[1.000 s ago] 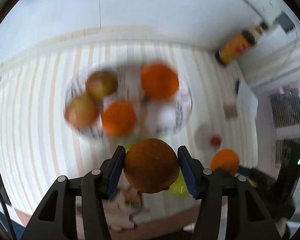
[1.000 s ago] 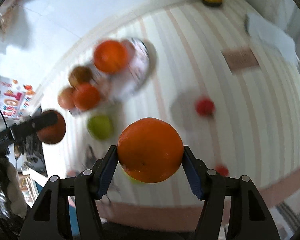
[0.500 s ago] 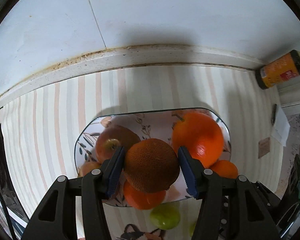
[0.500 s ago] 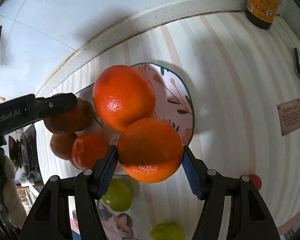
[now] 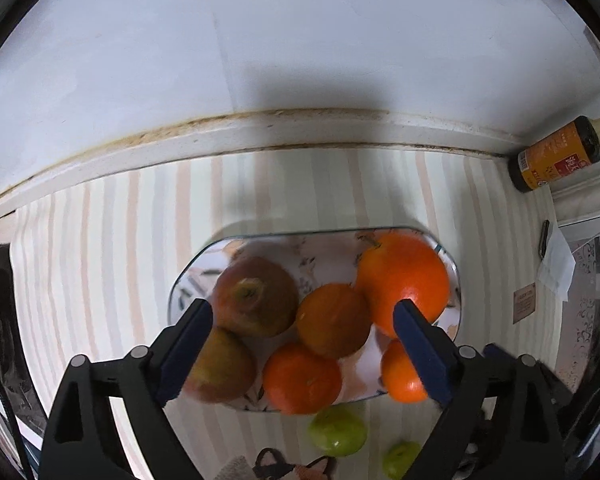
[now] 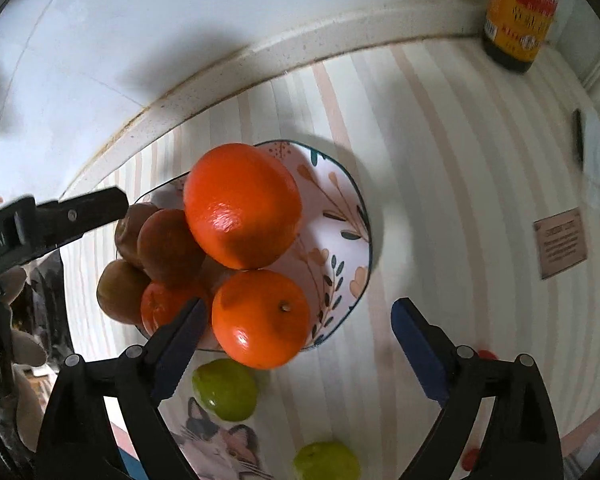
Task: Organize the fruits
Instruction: 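Lower the orange and brown fruit onto the plate and release both, then move both tools toward the green apples beside the plate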
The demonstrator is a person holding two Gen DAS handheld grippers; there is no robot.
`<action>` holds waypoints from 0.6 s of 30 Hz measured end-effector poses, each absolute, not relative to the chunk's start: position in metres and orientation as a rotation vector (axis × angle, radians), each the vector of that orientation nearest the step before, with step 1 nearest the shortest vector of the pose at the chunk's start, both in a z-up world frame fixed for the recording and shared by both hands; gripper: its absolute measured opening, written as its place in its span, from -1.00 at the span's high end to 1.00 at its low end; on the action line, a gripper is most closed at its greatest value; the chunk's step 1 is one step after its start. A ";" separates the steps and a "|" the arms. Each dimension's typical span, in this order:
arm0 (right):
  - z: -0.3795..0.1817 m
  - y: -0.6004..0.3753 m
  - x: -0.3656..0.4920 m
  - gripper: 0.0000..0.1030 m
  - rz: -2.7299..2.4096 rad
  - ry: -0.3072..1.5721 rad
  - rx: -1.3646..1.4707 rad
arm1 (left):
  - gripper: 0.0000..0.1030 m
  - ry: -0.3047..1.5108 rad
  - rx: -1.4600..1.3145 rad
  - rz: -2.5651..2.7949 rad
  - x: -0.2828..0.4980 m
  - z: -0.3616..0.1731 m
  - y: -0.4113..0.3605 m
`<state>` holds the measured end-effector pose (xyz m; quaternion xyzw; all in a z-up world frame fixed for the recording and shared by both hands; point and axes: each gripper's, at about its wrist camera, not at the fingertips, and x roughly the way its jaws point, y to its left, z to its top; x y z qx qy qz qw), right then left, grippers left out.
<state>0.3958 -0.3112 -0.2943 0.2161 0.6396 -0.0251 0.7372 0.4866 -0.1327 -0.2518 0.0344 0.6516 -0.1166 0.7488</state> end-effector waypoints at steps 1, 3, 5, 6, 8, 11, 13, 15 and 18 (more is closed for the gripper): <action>-0.290 -0.310 0.394 -0.85 -0.056 1.399 0.455 | -0.80 1.418 0.076 -0.246 0.480 -0.251 -0.127; -0.282 -0.306 0.390 -0.85 -0.065 1.389 0.415 | -0.80 1.411 0.071 -0.229 0.469 -0.250 -0.118; -0.276 -0.305 0.385 -0.85 -0.081 1.380 0.378 | -0.80 1.399 0.074 -0.199 0.453 -0.249 -0.106; -0.273 -0.304 0.381 -0.85 -0.088 1.375 0.360 | -0.80 1.394 0.079 -0.183 0.446 -0.249 -0.102; -0.266 -0.300 0.373 -0.85 -0.096 1.370 0.316 | -0.80 1.384 0.083 -0.158 0.431 -0.248 -0.092; -0.254 -0.293 0.361 -0.85 -0.097 1.350 0.266 | -0.80 1.356 0.074 -0.120 0.405 -0.242 -0.077; -0.242 -0.289 0.350 -0.85 -0.095 1.329 0.250 | -0.80 1.336 0.062 -0.103 0.392 -0.237 -0.070; -0.231 -0.284 0.342 -0.85 -0.100 1.311 0.231 | -0.80 1.314 0.054 -0.090 0.377 -0.229 -0.064; -0.215 -0.276 0.330 -0.85 -0.105 1.289 0.207 | -0.80 1.271 0.051 -0.085 0.358 -0.213 -0.058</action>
